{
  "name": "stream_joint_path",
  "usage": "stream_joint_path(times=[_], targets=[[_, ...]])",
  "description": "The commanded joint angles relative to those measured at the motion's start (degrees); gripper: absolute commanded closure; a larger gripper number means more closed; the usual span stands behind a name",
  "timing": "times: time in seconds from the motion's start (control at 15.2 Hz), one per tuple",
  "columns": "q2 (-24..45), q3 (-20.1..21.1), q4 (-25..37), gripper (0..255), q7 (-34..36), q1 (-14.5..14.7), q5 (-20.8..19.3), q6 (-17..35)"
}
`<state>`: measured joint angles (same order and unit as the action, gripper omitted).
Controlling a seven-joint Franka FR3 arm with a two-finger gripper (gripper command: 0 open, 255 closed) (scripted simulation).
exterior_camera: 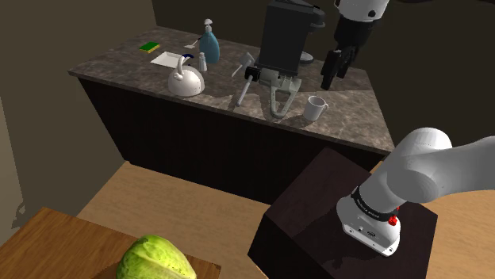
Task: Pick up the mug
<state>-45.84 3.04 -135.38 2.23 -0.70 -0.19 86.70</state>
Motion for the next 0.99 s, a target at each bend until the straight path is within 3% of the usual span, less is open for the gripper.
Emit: stream_joint_path(times=[0.0,0.46,0.92], targets=[[0.0,0.0,0.0,0,0.0,0.0,0.0,0.0],[1.94,-6.45,-8.24,0,-6.93,-2.51,-5.12,11.82],[8.74,-13.39,-12.68,0,-13.56,-5.28,-9.75,25.02]])
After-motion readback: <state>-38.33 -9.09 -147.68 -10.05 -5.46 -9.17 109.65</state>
